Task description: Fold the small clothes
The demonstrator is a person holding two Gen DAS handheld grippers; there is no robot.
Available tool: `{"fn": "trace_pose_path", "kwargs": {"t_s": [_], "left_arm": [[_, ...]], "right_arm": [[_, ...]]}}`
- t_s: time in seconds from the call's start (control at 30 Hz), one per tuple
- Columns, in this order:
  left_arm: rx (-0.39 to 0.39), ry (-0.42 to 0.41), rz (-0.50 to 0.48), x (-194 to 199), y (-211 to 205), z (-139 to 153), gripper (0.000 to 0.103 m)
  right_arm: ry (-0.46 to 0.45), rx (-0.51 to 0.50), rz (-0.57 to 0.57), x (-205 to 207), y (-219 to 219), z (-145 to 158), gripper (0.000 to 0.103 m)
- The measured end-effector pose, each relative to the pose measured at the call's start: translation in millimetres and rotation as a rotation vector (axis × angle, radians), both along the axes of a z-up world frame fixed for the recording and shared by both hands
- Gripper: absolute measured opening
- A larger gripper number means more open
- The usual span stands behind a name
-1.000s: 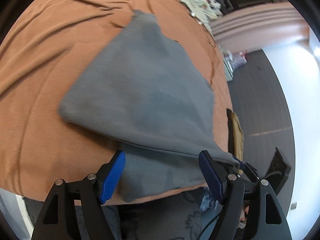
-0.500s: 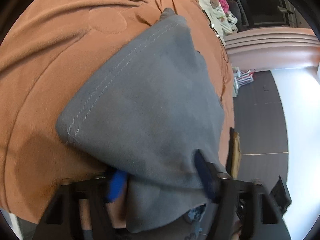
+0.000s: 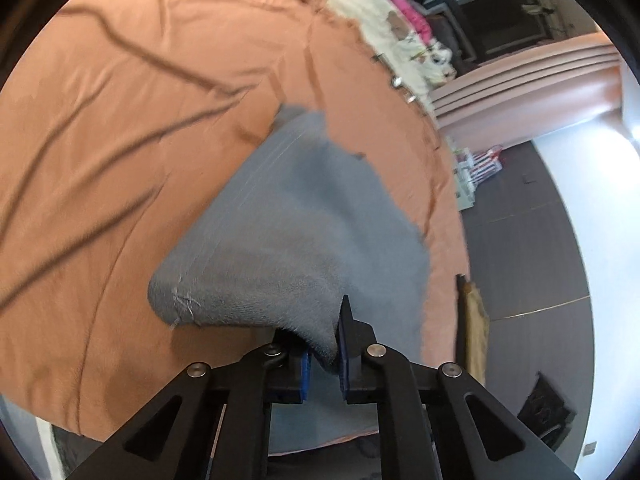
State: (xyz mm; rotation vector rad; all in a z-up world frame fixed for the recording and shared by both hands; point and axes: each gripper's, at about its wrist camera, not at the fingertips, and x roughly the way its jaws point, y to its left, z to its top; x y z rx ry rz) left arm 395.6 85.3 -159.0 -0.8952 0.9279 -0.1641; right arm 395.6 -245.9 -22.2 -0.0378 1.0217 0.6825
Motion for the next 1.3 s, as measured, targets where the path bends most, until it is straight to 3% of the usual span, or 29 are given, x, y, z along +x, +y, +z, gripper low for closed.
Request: {"fn": "trace_pose_path", "kwargs": {"t_s": [0.23, 0.4, 0.83, 1.3], "left_arm": [[0.037, -0.136, -0.027, 23.4, -3.4, 77.5, 0.01], [0.075, -0.16, -0.092, 50.8, -31.9, 105.1, 0.01], [0.168, -0.1, -0.228, 121.9, -113.6, 87.8, 0.01], [0.295, -0.002, -0.315, 197.2, -190.8, 40.6, 0.01]], "right_arm": [[-0.005, 0.132, 0.012, -8.0, -23.6, 26.0, 0.002], [0.044, 0.155, -0.045, 3.2, -51.3, -1.7, 0.002], [0.15, 0.236, -0.163, 23.3, -108.5, -67.2, 0.002], [0.232, 0.313, -0.185, 33.5, -129.3, -105.6, 0.002]]}}
